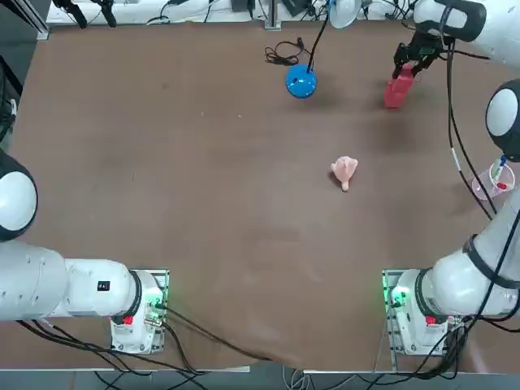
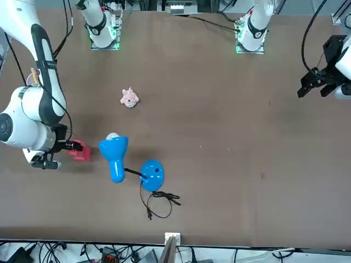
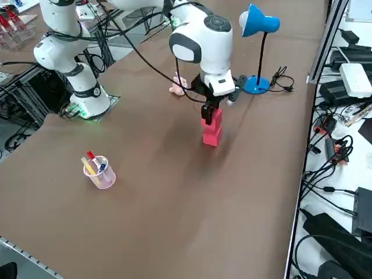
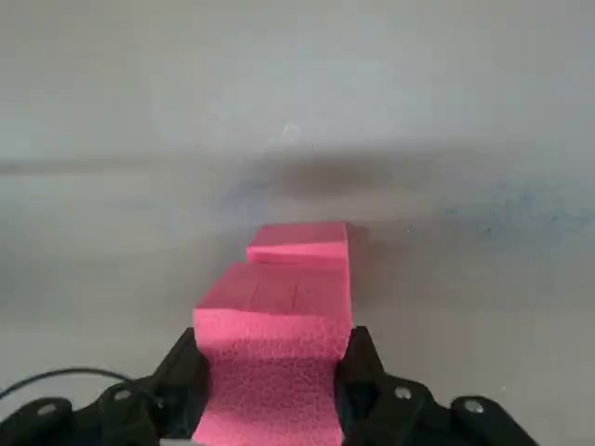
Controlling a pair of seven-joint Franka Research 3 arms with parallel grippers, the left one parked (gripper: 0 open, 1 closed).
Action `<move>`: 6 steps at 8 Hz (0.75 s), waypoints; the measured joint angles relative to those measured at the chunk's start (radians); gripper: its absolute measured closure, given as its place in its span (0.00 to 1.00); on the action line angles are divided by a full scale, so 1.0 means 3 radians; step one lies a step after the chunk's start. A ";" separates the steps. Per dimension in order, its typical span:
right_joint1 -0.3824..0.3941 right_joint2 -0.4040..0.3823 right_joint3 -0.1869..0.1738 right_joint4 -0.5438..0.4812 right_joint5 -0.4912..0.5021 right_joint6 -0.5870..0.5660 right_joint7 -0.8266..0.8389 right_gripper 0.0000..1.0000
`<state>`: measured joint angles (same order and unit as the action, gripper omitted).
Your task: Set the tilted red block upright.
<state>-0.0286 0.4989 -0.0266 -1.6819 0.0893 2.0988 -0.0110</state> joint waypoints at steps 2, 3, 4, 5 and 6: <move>-0.0007 0.0010 0.0001 -0.0049 0.0000 0.0161 -0.0001 0.30; -0.0005 0.0020 0.0003 -0.0064 0.0000 0.0222 -0.0001 0.30; -0.0003 0.0029 0.0004 -0.0073 0.0000 0.0258 -0.0001 0.30; -0.0002 0.0034 0.0004 -0.0076 0.0000 0.0271 -0.0001 0.30; -0.0001 0.0036 0.0005 -0.0077 0.0000 0.0273 -0.0002 0.30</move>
<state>-0.0290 0.5096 -0.0251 -1.7050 0.0893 2.1806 -0.0116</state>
